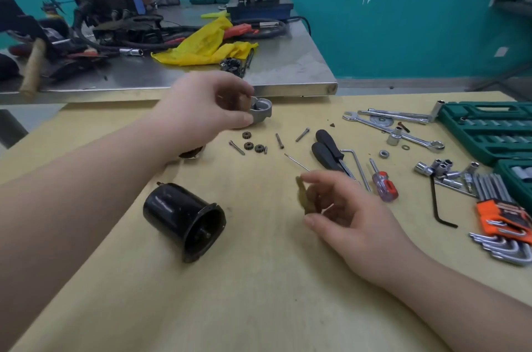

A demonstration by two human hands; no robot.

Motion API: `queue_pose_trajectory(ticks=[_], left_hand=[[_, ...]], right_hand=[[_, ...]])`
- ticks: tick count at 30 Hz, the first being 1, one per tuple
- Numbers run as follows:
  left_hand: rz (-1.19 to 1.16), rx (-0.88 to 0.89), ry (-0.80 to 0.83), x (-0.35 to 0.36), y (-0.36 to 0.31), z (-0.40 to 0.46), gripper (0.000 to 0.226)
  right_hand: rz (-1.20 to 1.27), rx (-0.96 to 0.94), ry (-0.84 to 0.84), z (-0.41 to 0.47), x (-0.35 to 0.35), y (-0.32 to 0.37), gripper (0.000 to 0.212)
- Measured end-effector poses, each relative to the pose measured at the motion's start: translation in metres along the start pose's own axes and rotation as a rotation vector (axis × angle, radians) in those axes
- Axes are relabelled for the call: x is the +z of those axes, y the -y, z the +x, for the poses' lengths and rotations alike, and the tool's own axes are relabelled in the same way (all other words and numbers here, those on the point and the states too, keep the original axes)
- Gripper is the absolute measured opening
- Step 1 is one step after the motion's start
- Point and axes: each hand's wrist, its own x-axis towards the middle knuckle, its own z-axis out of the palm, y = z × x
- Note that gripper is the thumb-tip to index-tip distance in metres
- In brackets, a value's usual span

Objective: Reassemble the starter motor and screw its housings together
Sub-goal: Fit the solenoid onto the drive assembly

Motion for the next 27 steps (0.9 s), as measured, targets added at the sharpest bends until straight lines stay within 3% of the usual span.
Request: queue_pose_trajectory(ticks=[2, 4, 9, 12, 16, 19, 23, 25, 27], left_hand=[[-0.443, -0.04, -0.041, 0.006, -0.018, -0.047, 0.042], [-0.711, -0.059, -0.041, 0.028, -0.035, -0.094, 0.04], [-0.932, -0.172, -0.093, 0.077, -0.039, -0.153, 0.043], [-1.074, -0.213, -0.013, 0.086, -0.035, -0.156, 0.037], [-1.081, -0.342, 0.141, 0.096, -0.029, -0.15, 0.038], [-1.11, -0.327, 0.212, 0.097, -0.026, -0.145, 0.04], [-1.067, -0.308, 0.145, 0.096, -0.018, -0.136, 0.052], [-1.023, -0.299, 0.092, 0.096, -0.016, -0.135, 0.048], [-1.016, -0.306, 0.054, 0.099, -0.014, -0.133, 0.045]], right_hand=[[0.116, 0.031, -0.04, 0.002, 0.001, 0.0, 0.065], [0.241, 0.046, -0.083, 0.003, 0.002, 0.002, 0.074], [0.413, 0.063, -0.11, 0.002, 0.002, 0.007, 0.041], [0.509, 0.147, -0.149, 0.004, 0.0, 0.009, 0.027], [0.64, 0.229, -0.177, 0.004, -0.006, 0.003, 0.03], [0.639, 0.227, -0.144, 0.005, -0.004, 0.0, 0.027], [0.59, 0.222, -0.106, 0.008, -0.004, -0.001, 0.036], [0.567, 0.218, -0.086, 0.008, -0.004, 0.001, 0.048], [0.551, 0.212, -0.057, 0.007, -0.003, 0.003, 0.047]])
